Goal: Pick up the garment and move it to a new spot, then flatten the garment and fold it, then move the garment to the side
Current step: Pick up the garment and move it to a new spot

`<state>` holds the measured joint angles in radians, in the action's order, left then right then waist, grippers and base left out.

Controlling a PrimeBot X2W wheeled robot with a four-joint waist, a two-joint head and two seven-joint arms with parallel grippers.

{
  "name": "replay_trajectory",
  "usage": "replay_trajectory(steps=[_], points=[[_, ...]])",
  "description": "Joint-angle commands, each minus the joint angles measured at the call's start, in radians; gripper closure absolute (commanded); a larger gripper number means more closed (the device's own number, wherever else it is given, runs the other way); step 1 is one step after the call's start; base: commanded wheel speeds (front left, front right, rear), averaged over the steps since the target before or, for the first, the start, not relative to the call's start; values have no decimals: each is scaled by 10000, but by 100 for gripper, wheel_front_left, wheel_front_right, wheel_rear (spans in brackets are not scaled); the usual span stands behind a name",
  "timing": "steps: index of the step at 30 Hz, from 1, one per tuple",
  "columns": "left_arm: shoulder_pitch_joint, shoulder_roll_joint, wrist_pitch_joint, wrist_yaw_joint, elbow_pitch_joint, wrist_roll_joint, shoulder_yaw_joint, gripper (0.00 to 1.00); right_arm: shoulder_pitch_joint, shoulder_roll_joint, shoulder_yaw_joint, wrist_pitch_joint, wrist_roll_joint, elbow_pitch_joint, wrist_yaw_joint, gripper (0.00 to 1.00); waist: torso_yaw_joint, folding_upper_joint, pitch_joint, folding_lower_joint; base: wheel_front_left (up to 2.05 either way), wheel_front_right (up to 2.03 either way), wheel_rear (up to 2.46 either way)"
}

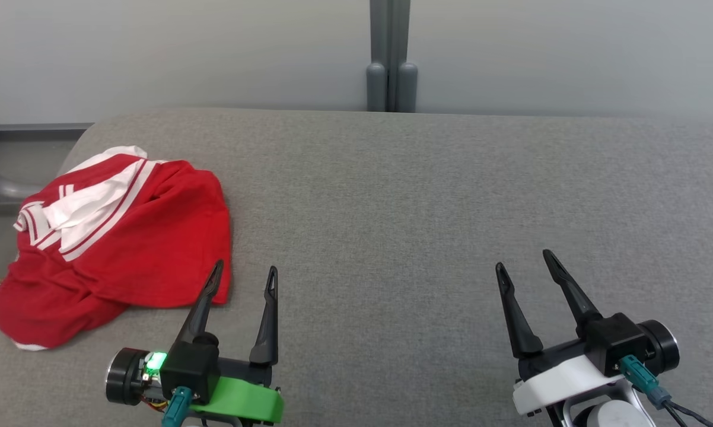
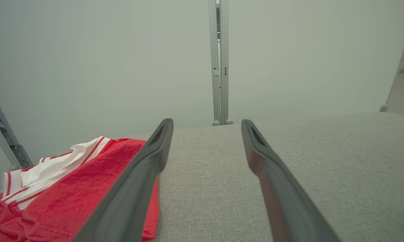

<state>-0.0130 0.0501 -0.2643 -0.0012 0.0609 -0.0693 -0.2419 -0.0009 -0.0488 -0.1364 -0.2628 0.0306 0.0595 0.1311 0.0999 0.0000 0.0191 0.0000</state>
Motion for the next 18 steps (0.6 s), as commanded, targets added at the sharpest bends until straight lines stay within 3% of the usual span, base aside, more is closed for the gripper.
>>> replay_trajectory(steps=[1, 18], points=[[-46, 8, -4, 28, -28, -58, 34, 0, 111, -28, -29, -32, -83, -40, -6, 0, 654, 0, 127, 0, 0, 0, 0], [-18, 7, -2, 288, -209, -282, 47, 0, -49, -29, -376, -31, -233, -46, -6, 0, 2767, 0, 414, 0, 0, 0, 0]])
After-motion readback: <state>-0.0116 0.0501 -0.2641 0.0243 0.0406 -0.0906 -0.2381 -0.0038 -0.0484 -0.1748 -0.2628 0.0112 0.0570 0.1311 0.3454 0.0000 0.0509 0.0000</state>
